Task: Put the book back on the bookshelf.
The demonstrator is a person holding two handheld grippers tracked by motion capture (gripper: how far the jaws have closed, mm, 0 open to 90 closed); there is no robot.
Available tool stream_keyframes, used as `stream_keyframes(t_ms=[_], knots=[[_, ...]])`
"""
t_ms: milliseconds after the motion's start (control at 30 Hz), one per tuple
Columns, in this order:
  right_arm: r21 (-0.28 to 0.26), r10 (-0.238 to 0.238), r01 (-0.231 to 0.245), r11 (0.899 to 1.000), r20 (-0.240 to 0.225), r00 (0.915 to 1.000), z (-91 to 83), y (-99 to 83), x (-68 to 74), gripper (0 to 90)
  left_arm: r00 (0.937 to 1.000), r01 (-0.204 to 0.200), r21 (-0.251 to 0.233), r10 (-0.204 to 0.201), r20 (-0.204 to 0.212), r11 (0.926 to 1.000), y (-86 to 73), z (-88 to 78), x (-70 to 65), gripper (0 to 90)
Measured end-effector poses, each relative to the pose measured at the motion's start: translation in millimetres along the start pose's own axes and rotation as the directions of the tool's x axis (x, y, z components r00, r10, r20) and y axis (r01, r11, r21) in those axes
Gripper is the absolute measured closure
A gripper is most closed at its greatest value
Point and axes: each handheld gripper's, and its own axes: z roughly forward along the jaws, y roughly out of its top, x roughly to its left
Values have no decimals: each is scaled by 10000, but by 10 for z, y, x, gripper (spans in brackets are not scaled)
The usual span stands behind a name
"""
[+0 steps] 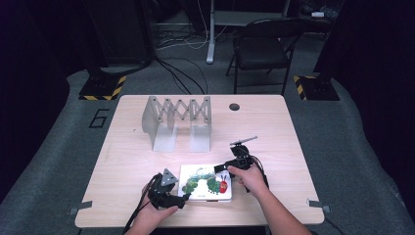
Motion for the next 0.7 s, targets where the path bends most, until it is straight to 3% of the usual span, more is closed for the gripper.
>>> stream_keyframes(t_ms=[300,700], knots=[[-99,21,-21,9999,-6,10000,4,-5,-3,401,9999,100,-126,-101,-85,9999,-3,61,9,181],[-89,104,-104,9999,16,9999,-2,-8,6,403,9992,369,-229,-366,138,9991,-44,78,40,179]])
